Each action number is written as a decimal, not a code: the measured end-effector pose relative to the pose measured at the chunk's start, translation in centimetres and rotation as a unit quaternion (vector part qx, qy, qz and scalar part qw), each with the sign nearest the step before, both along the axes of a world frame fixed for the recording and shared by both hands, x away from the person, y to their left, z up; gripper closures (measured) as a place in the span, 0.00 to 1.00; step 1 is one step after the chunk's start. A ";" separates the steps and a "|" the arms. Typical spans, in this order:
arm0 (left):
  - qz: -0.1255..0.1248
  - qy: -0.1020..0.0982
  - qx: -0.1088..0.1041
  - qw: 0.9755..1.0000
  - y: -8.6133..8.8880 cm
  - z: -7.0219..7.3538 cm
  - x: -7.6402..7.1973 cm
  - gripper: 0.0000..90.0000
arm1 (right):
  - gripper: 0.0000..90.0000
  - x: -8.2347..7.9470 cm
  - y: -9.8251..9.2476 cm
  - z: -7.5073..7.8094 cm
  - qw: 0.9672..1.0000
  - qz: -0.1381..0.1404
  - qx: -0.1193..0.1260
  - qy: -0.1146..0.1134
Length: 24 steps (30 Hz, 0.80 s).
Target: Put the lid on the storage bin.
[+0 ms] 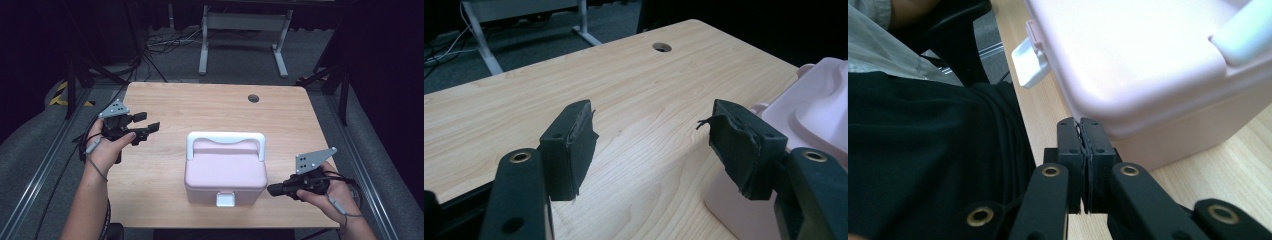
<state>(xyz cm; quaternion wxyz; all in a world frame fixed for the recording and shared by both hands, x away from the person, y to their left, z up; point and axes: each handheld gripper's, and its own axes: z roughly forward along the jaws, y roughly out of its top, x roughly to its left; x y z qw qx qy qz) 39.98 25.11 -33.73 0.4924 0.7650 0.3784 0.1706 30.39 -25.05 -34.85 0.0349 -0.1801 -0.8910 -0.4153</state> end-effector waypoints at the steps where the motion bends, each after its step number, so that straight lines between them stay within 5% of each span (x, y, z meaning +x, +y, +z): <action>1: 0.001 0.000 -0.001 1.000 0.0 0.0 -0.1 0.39 | 0.98 0.0 0.0 0.2 1.000 0.001 0.002 -0.003; 12: 0.014 0.003 0.001 1.000 1.0 -0.2 -1.4 0.39 | 0.82 0.2 0.2 2.0 0.999 0.002 0.049 -0.015; 24: 0.024 0.006 0.002 1.000 1.4 -0.5 -1.9 0.39 | 0.60 1.5 -0.4 3.1 0.992 -0.058 0.105 -0.045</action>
